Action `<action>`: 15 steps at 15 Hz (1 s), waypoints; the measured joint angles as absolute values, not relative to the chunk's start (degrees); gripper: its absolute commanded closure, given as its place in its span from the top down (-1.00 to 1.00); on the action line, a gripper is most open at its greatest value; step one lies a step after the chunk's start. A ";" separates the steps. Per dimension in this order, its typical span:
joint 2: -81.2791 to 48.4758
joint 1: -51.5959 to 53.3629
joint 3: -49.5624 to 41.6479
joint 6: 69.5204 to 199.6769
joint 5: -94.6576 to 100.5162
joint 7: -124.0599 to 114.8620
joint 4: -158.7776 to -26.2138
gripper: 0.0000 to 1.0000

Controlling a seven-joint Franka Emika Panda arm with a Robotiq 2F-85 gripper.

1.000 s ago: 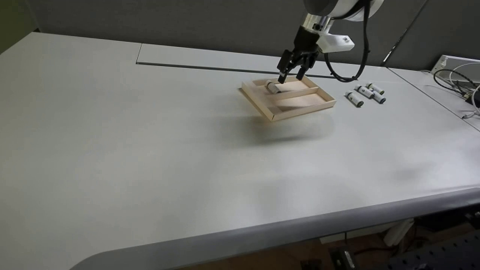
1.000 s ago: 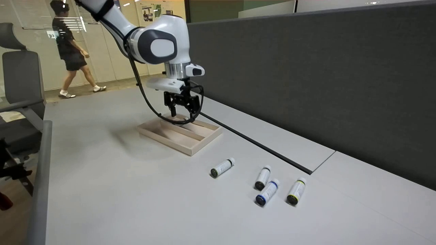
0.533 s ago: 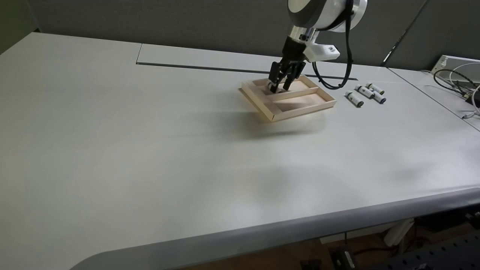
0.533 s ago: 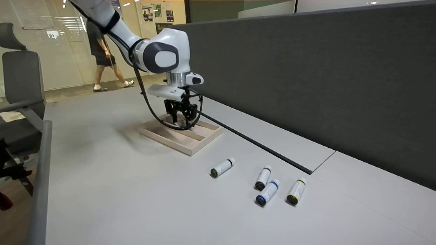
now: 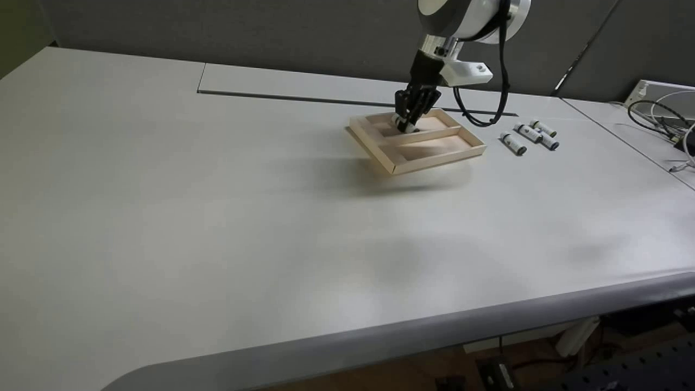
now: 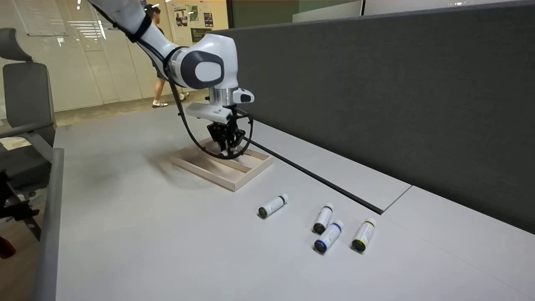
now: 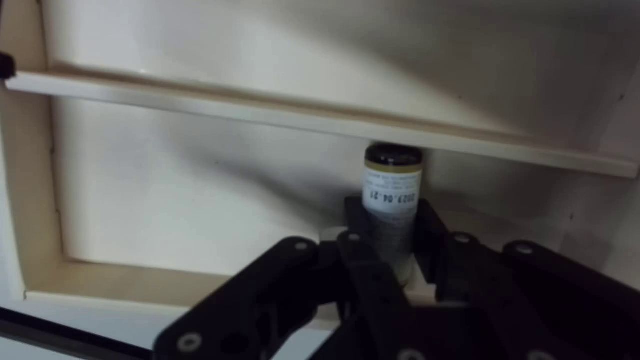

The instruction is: Remove the objects from the tray

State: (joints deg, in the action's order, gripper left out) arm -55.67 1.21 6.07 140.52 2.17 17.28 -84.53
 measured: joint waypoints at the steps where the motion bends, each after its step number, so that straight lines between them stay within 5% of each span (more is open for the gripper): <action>1: -55.48 0.99 6.08 140.51 2.14 17.28 -84.50 -0.87; 15: -47.64 -7.52 -0.13 143.46 2.42 17.49 -92.52 -0.87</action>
